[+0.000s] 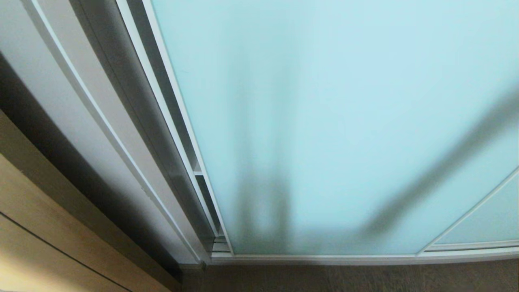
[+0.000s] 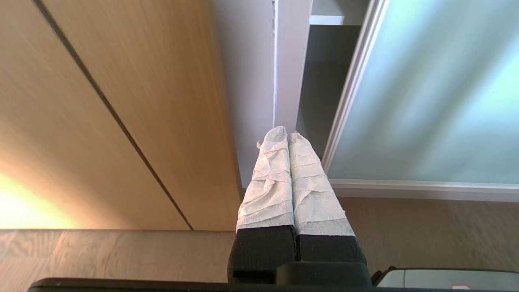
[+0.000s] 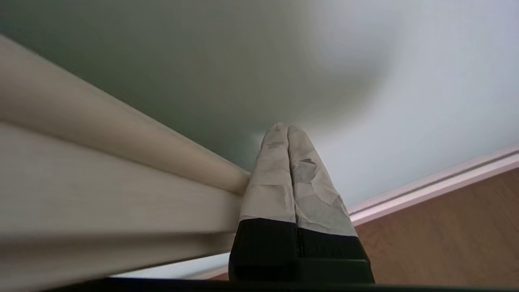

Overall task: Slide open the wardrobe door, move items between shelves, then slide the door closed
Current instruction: Close the door

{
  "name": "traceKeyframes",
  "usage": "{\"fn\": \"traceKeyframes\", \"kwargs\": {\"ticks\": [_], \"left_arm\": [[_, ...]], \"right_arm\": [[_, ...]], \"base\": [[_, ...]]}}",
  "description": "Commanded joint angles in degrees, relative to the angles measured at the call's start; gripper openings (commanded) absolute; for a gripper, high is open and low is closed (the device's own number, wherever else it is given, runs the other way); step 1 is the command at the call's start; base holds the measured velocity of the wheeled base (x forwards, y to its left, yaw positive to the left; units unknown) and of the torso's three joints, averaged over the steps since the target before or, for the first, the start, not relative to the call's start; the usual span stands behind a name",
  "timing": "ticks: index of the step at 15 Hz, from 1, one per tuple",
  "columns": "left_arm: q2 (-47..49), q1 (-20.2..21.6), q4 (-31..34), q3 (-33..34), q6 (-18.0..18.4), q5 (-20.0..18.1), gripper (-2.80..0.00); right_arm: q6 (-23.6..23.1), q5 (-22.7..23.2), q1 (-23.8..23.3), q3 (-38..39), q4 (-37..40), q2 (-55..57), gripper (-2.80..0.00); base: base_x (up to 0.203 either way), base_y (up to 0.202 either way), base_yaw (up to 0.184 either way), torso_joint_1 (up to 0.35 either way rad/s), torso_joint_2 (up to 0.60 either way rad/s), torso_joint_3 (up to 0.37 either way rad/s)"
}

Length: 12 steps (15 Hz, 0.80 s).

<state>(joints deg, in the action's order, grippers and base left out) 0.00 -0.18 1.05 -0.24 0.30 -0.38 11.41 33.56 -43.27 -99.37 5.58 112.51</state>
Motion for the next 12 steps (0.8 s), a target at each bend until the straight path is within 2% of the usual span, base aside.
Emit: {"fn": "traceKeyframes", "kwargs": {"ticks": [1, 12], "left_arm": [[0.1, 0.0, 0.0, 0.0, 0.0, 0.0, -2.80], [0.1, 0.0, 0.0, 0.0, 0.0, 0.0, -2.80]], "right_arm": [[0.1, 0.7, 1.1, 1.6, 0.2, -2.6, -2.80], [0.1, 0.4, 3.8, 5.0, 0.3, -6.0, -2.80]], "base": [[0.000, 0.000, 0.000, 0.000, 0.00, 0.000], [0.000, 0.000, 0.000, 0.000, 0.00, 0.000]]}}
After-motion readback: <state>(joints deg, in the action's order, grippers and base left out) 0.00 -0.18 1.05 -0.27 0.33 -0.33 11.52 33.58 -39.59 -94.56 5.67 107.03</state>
